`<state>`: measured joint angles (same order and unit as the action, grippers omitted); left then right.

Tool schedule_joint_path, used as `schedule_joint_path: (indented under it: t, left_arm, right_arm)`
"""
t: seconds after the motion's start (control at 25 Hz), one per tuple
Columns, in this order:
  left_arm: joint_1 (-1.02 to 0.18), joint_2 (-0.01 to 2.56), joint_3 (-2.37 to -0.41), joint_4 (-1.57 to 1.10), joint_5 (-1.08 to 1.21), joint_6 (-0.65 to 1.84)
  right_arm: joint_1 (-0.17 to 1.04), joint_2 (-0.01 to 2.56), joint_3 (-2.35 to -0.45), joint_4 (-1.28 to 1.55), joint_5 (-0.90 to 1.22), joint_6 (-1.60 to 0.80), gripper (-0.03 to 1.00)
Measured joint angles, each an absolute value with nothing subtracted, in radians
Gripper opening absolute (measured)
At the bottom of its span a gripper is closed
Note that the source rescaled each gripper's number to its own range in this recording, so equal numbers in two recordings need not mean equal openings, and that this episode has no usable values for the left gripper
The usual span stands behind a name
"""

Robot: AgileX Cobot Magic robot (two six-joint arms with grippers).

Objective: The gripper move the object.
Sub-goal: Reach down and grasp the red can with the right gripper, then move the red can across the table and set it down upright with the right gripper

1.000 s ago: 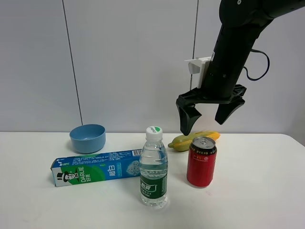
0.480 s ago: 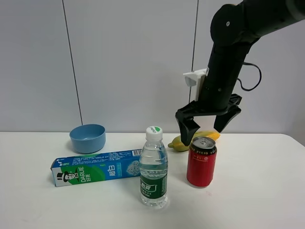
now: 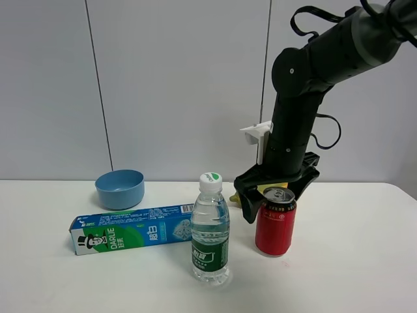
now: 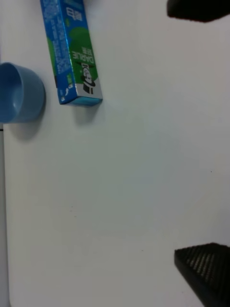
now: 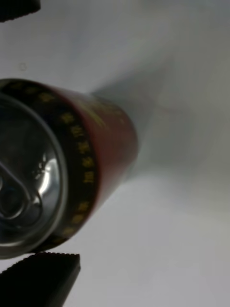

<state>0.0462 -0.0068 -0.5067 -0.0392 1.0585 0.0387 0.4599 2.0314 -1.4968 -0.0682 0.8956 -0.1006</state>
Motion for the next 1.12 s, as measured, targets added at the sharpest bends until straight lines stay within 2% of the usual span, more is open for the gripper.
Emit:
schedule_joint_path:
  t: [0.56,0.6,0.64,0.68,0.72,0.8,0.84,0.88,1.12]
  left_arm:
    - [0.046,-0.007,-0.507,-0.039,1.058,0.039]
    - [0.046,-0.007,-0.507,-0.039,1.058,0.039]
    - [0.046,-0.007,-0.507,-0.039,1.058,0.039]
    - [0.046,-0.007,-0.507,-0.039,1.058,0.039]
    - [0.046,-0.007,-0.507,-0.039,1.058,0.039]
    - [0.046,-0.007,-0.507,-0.039,1.058,0.039]
    - [0.046,-0.007,-0.507,-0.039,1.058,0.039]
    - [0.046,-0.007,-0.507,-0.039,1.058,0.039]
    - [0.046,-0.007,-0.507,-0.039,1.058,0.039]
  right_arm:
    - [0.46,2.098,-1.497,-0.092,0.878,-0.101,1.0]
    - [0.46,2.101,-1.497,-0.092,0.877,-0.101,0.97]
    - [0.46,2.102,-1.497,-0.095,0.877,-0.101,0.92]
    - [0.46,2.102,-1.497,-0.1,0.876,-0.101,0.81]
    - [0.46,2.102,-1.497,-0.105,0.875,-0.101,0.65]
    - [0.46,2.102,-1.497,-0.119,0.873,-0.101,0.28]
    - [0.46,2.102,-1.497,-0.124,0.873,-0.101,0.03]
    - [0.46,2.102,-1.497,-0.123,0.873,-0.101,0.0]
    - [0.461,2.103,-1.507,-0.131,0.892,-0.101,0.0]
